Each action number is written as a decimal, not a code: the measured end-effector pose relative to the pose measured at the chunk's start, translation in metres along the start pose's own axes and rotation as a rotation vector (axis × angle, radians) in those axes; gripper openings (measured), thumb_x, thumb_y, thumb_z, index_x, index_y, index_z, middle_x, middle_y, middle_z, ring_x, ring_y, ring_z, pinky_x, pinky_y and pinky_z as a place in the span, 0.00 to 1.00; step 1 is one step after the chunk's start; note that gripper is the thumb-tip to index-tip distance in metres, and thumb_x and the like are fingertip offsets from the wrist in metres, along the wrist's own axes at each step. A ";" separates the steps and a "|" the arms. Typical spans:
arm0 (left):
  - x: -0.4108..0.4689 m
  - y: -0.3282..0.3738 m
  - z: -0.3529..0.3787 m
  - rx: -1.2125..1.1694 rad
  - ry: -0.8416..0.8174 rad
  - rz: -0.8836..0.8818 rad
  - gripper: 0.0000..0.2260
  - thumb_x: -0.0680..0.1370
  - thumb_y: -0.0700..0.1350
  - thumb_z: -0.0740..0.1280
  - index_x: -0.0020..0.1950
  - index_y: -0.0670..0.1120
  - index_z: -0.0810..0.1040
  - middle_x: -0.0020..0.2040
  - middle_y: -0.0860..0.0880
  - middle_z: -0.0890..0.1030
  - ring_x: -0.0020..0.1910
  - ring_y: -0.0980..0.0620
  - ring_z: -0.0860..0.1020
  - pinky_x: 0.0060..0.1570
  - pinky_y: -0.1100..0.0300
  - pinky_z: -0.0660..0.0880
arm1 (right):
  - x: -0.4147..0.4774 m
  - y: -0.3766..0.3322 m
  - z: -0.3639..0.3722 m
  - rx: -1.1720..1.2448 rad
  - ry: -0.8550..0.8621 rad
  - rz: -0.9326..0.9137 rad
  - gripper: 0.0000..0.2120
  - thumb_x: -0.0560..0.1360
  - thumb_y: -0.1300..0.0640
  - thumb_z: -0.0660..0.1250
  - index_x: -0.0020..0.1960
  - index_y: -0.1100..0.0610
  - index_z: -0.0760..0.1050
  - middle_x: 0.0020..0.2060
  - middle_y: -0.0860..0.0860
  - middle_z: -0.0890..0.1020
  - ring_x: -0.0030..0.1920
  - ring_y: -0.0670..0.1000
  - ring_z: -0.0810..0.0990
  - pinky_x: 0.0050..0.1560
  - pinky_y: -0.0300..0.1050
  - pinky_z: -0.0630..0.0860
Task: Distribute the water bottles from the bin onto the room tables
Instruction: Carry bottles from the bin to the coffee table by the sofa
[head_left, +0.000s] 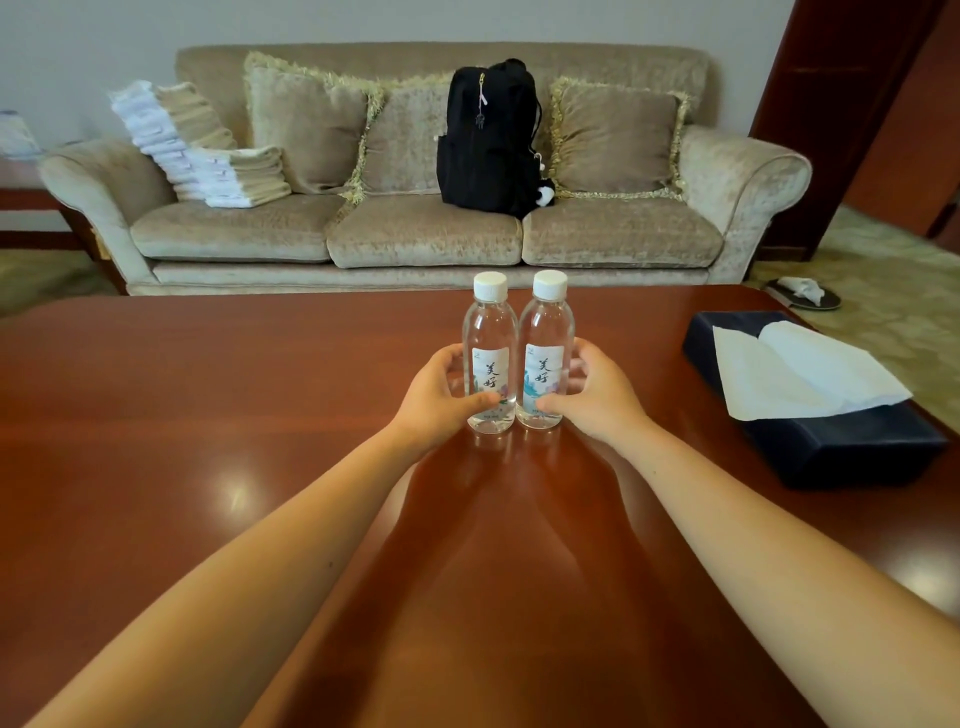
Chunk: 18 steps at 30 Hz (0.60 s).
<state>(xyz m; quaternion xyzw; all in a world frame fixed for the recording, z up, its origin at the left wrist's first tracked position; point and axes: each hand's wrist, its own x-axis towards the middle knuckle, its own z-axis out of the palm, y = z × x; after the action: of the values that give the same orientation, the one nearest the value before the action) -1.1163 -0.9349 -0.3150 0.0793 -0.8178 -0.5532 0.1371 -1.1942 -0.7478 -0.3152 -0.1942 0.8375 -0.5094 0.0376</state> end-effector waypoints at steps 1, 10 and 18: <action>0.000 0.000 0.000 0.000 -0.004 -0.001 0.28 0.72 0.38 0.76 0.69 0.45 0.69 0.56 0.57 0.78 0.52 0.64 0.77 0.51 0.69 0.76 | 0.001 0.000 0.000 0.002 0.002 0.002 0.35 0.67 0.65 0.78 0.69 0.52 0.69 0.54 0.46 0.81 0.52 0.46 0.82 0.51 0.45 0.80; 0.000 0.001 0.001 0.023 -0.001 -0.007 0.28 0.73 0.37 0.75 0.70 0.45 0.69 0.57 0.55 0.80 0.51 0.61 0.79 0.44 0.72 0.76 | -0.001 0.002 0.002 0.006 0.012 0.005 0.35 0.67 0.65 0.78 0.70 0.52 0.69 0.53 0.46 0.81 0.52 0.48 0.83 0.53 0.48 0.80; 0.001 0.004 0.002 0.031 -0.001 -0.025 0.28 0.74 0.38 0.74 0.71 0.45 0.68 0.57 0.54 0.78 0.54 0.57 0.77 0.50 0.66 0.74 | 0.001 0.001 0.002 -0.005 -0.001 0.005 0.35 0.67 0.65 0.78 0.69 0.50 0.69 0.56 0.48 0.81 0.53 0.48 0.82 0.52 0.45 0.79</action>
<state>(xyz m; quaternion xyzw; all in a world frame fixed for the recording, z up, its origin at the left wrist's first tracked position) -1.1178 -0.9319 -0.3121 0.0914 -0.8254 -0.5421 0.1285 -1.1946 -0.7491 -0.3167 -0.1925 0.8393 -0.5069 0.0388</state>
